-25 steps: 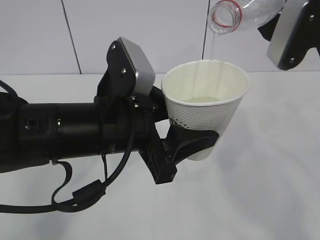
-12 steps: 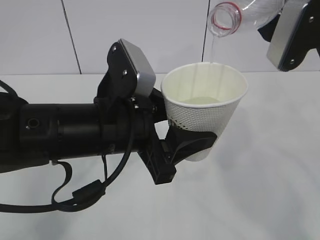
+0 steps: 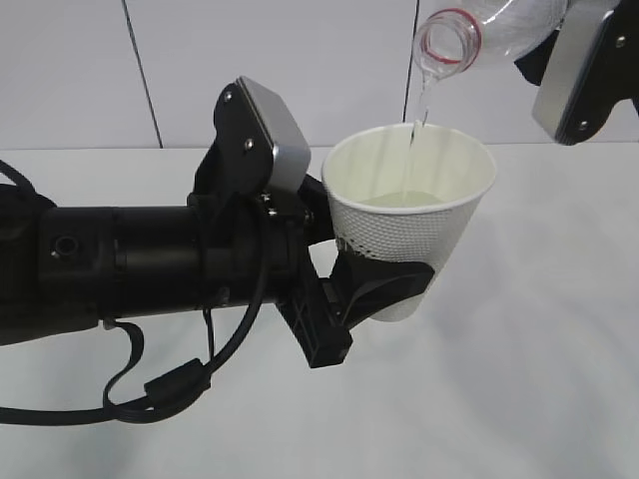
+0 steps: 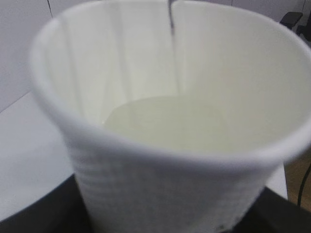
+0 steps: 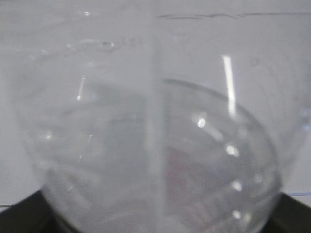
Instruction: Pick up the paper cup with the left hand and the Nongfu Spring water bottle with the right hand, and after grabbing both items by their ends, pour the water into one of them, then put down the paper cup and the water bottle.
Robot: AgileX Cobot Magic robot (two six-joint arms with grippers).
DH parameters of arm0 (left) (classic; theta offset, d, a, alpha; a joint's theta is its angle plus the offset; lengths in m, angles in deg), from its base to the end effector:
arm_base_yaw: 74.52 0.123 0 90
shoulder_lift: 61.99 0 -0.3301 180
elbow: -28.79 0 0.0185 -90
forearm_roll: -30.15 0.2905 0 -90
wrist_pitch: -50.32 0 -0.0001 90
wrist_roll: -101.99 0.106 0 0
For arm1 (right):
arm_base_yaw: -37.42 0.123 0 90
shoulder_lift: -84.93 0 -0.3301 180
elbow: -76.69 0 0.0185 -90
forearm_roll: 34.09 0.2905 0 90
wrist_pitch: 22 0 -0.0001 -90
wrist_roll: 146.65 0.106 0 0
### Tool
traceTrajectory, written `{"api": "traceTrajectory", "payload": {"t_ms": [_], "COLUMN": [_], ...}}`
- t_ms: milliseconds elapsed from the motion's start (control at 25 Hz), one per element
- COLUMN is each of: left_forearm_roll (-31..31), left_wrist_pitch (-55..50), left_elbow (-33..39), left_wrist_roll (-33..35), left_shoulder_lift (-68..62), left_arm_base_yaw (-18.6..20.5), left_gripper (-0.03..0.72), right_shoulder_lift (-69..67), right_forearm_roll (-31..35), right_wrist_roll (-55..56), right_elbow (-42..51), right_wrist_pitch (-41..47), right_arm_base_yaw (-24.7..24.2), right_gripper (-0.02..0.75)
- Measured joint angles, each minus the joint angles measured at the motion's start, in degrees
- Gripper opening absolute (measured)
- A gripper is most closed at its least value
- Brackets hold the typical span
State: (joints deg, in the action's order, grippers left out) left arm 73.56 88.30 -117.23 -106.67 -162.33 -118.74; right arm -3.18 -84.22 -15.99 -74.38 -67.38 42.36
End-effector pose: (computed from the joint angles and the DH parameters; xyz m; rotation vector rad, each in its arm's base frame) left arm 0.2360 -0.2922 0.2335 1.1044 1.5292 -0.8370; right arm 0.3384 0.0873 0.3465 -1.3929 0.6367 -0.7649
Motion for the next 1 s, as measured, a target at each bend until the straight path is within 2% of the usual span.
{"api": "traceTrajectory", "payload": {"t_ms": [1000], "left_forearm_roll": [0.1], "left_wrist_pitch": [2.8], "left_elbow": [0.0], "left_wrist_roll": [0.1], "left_shoulder_lift": [0.0], "left_arm_base_yaw": [0.0], "left_gripper": [0.487], "right_shoulder_lift": [0.0], "right_forearm_roll": [0.0], "right_wrist_roll": [0.0], "right_elbow": [0.0], "right_wrist_pitch": [0.0], "right_arm_base_yaw": [0.0], "right_gripper": [0.519]}}
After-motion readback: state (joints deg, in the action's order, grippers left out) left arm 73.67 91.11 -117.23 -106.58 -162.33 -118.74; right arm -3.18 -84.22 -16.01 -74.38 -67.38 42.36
